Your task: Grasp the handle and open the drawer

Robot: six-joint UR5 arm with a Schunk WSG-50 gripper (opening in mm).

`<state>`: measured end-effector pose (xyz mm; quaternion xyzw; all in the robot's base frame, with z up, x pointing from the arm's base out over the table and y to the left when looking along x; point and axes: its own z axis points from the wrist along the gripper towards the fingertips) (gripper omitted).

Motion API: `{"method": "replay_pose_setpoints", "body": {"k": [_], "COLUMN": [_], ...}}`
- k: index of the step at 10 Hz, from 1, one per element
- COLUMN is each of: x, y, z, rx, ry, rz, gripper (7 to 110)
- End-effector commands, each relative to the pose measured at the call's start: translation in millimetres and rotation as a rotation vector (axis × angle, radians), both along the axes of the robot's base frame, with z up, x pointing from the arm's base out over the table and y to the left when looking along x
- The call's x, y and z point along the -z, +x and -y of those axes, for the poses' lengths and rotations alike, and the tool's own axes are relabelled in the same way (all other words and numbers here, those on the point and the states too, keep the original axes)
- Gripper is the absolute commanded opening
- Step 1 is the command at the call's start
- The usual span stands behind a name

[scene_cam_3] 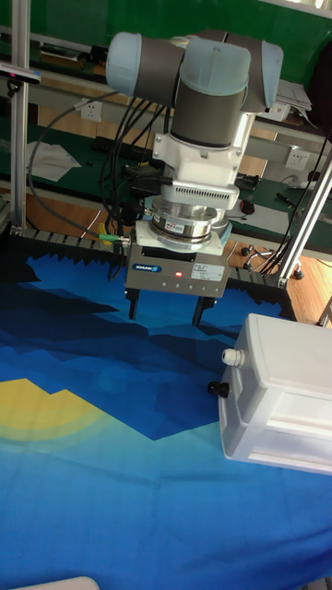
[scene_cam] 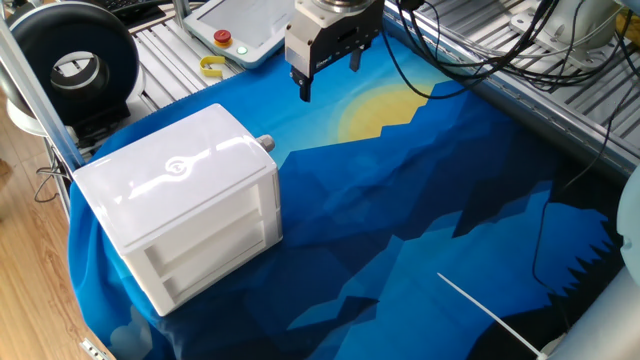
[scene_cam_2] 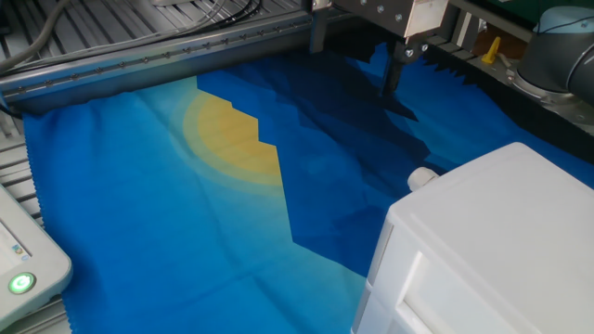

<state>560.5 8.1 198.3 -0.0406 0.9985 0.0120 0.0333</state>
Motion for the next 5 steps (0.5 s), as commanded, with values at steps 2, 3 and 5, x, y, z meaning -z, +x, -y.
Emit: {"method": "replay_pose_setpoints", "body": {"k": [2, 3, 5], "x": [-0.3, 0.2, 1.4], "y": [9.4, 9.4, 9.5], "z": [-5.3, -6.1, -9.9], "rx": [-0.036, -0.036, -0.033], "ry": [0.019, 0.02, 0.028], "rz": [0.039, 0.039, 0.04], "gripper": [7, 7, 7]}}
